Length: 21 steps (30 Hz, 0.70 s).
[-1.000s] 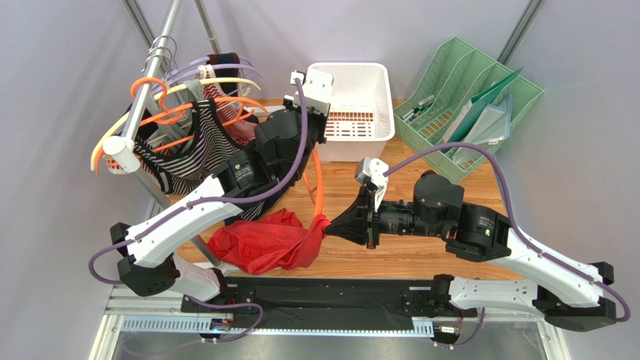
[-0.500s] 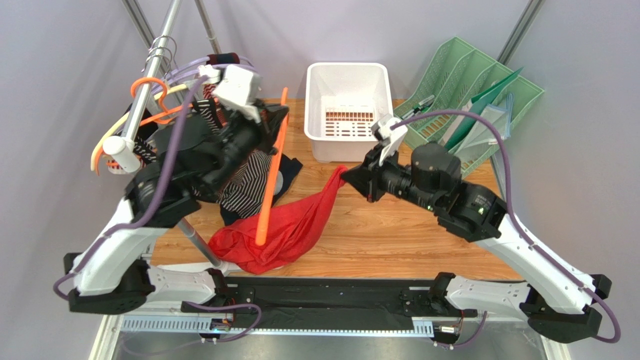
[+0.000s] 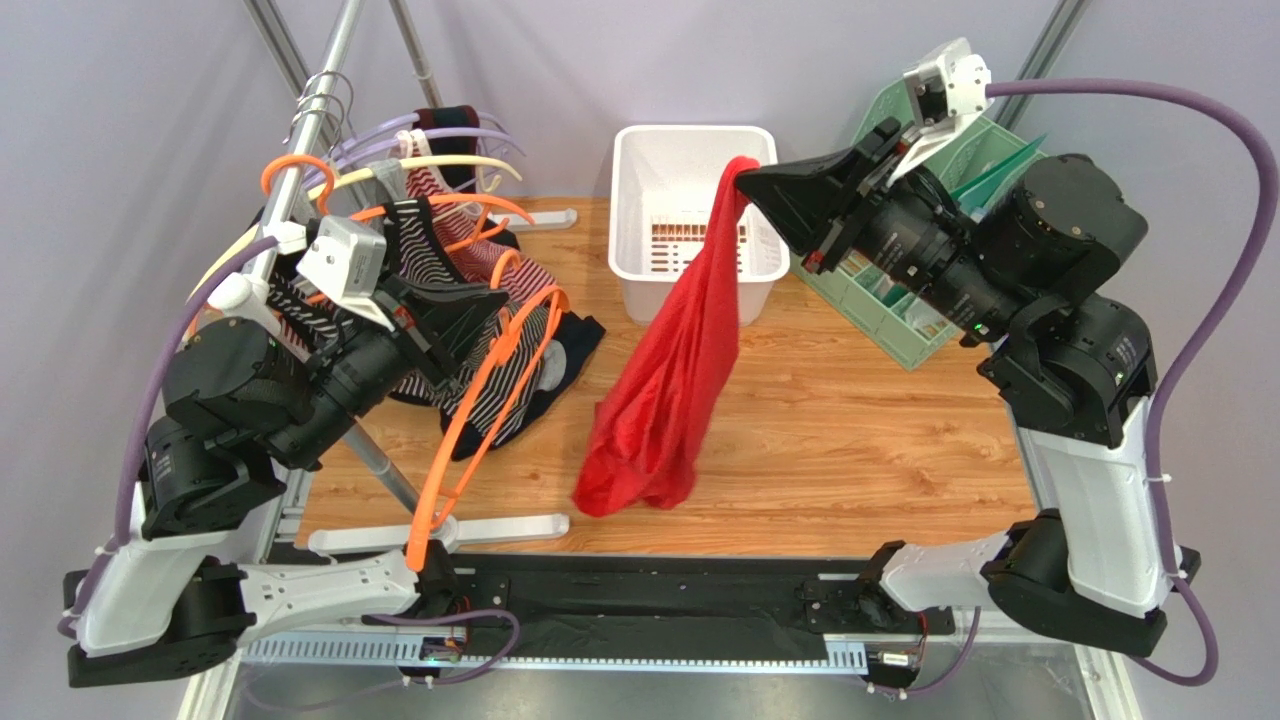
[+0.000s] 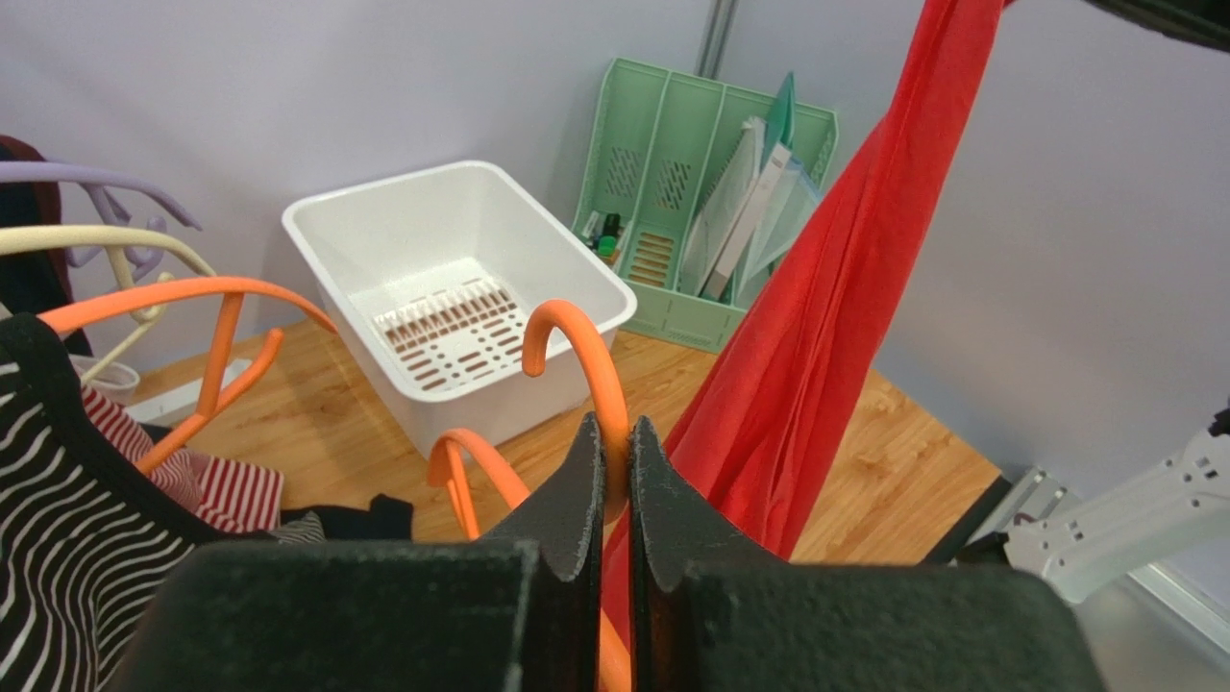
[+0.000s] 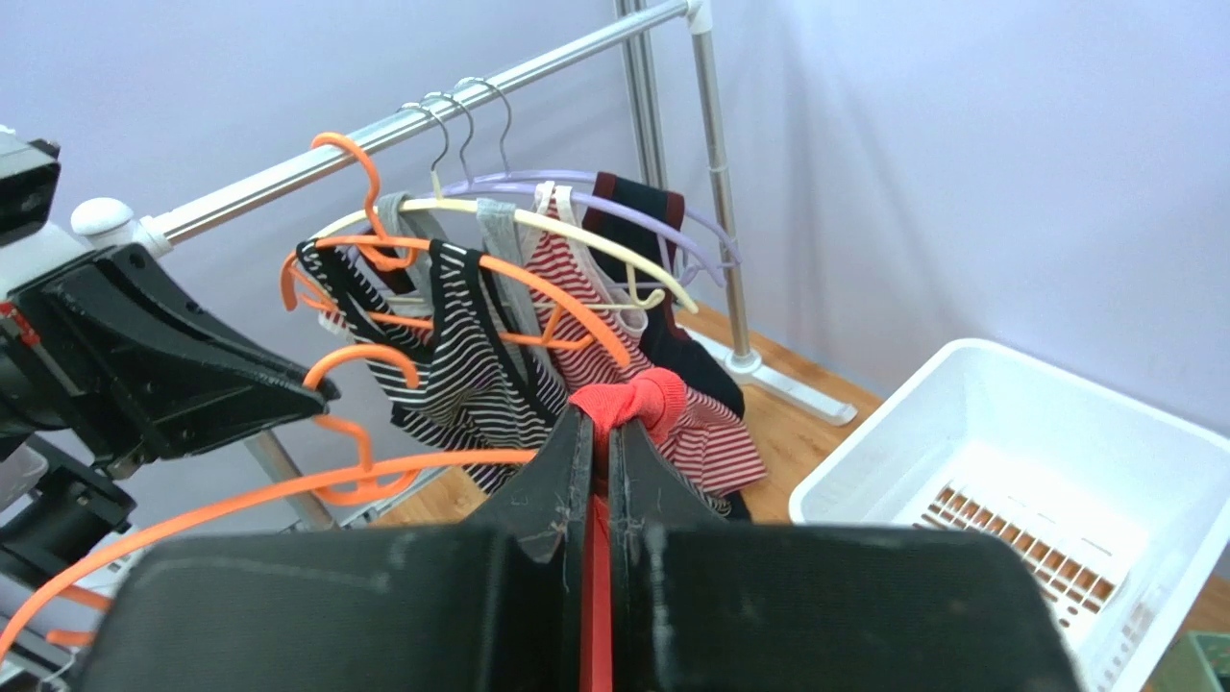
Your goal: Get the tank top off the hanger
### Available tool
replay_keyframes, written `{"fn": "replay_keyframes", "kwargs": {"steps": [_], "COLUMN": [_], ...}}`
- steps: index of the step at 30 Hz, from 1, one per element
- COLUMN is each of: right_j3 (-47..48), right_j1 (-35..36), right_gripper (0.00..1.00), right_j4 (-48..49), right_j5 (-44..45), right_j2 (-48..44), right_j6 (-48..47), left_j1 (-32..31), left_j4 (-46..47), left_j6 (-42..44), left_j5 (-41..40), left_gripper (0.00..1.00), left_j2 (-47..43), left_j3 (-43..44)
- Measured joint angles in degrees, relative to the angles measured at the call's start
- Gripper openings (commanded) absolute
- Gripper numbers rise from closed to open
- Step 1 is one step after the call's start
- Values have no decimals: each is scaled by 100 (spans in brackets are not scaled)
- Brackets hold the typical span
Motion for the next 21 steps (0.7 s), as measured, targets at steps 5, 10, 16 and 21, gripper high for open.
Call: {"fn": "replay_keyframes", "kwargs": {"steps": [5,10,16,21], "right_j3": [-192,-2444,-5506,-6780], "right_j1": [-251,-420,-431,-433], "right_gripper": [0,0,0,13], "right_j4": [63,503,981,977], "right_j5": [-74,-236,-122,125], "right_j2": [122,-254,-538,-658], "right_j6": [-37,177,682,1073], "left_j1": [0,0,0,0], "left_j4": [-74,-98,-96,92], "left_j6": [-94,-175,-229,-271], "left_j5": [190,350,503,533], "left_gripper": [0,0,0,0], "left_j2": [-212,-269,-210,2], "left_j3": [-164,-243,-385,-566]}}
